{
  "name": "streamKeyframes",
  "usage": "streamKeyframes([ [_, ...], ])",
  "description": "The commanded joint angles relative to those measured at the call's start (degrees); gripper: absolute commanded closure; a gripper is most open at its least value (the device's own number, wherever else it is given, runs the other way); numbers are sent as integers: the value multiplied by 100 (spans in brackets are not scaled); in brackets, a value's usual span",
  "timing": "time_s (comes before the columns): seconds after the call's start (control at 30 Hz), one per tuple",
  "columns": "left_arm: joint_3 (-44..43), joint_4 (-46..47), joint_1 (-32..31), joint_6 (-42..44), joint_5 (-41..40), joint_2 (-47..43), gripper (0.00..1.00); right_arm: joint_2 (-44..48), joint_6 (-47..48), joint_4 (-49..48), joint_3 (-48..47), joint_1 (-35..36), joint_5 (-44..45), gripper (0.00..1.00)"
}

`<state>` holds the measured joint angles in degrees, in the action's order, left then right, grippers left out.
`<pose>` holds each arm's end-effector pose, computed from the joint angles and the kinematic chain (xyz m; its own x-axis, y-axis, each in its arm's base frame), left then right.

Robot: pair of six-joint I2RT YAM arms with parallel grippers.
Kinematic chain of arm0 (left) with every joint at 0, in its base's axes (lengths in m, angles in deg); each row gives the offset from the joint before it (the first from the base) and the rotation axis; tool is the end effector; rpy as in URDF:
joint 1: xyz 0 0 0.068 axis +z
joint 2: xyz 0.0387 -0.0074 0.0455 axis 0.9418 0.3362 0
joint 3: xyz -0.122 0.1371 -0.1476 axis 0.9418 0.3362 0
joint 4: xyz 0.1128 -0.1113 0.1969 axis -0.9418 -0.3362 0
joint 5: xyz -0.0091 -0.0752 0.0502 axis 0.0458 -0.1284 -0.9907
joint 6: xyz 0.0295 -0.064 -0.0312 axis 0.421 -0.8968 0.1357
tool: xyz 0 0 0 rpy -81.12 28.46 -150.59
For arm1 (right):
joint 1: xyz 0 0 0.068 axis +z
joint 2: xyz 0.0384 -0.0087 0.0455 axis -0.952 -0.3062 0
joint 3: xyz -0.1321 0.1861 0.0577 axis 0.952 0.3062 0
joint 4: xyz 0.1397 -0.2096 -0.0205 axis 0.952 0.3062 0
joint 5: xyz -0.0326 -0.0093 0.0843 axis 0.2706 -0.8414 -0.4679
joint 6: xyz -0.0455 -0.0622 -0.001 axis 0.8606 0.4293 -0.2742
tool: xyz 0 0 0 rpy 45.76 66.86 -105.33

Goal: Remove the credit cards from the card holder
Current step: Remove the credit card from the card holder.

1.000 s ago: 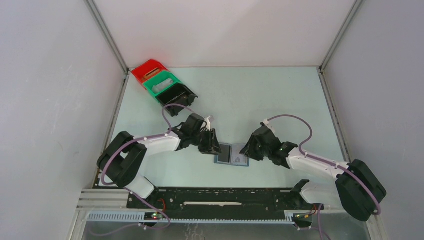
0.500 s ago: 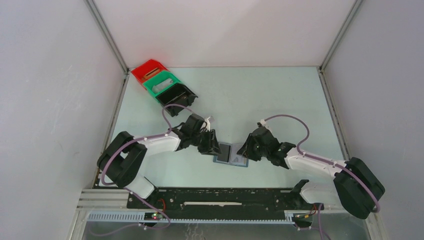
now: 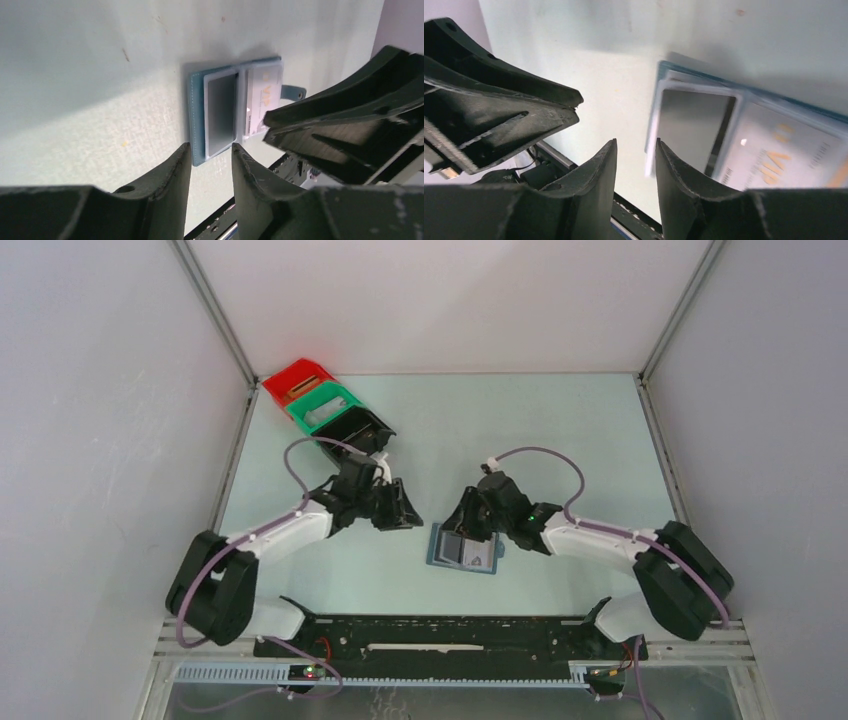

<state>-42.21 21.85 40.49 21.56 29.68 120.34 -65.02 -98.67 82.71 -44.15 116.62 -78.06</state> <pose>0.2376 -0.1673 0.1356 -0.9385 -0.1221 -0.3230 0.1289 0.7439 -0.6558 0.2120 0.2178 0.1374 -0.8882 0.2669 -0.3740 -0.0479 0.7558 0.6530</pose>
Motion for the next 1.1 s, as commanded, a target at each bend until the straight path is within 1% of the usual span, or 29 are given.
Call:
streamKeyframes([
  [0.0, -21, -305, 231, 245, -218, -599, 59, -468, 178, -368, -467, 167, -265, 57],
  [0.13, -55, -388, 228, 263, -165, -803, 58, -311, 197, -177, -420, 204, 11, 57],
  [0.2, -84, -384, 199, 291, -75, -800, 57, -35, 188, 18, -241, 172, 203, 57],
  [0.3, -137, -282, 24, 309, 108, -669, 57, 277, 63, 26, 149, 62, 355, 59],
  [0.5, -237, 196, -469, 59, 525, -30, 57, 565, -291, -56, 755, -143, 342, 63],
  [0.6, -241, 513, -678, -131, 728, 183, 57, 748, -345, 142, 893, -200, 482, 64],
  [0.73, -386, 670, -945, -259, 802, 445, 57, 1105, -331, 455, 1108, -399, 613, 65],
  [0.9, -526, 983, -1077, -508, 953, 828, 56, 1644, -276, 624, 1478, -775, 613, 65],
  [0.97, -600, 1262, -1105, -622, 1013, 1003, 55, 1743, -219, 659, 1517, -867, 594, 65],
  [1.07, -751, 1431, -1125, -753, 1041, 1257, 56, 1844, -176, 621, 1518, -913, 496, 66],
])
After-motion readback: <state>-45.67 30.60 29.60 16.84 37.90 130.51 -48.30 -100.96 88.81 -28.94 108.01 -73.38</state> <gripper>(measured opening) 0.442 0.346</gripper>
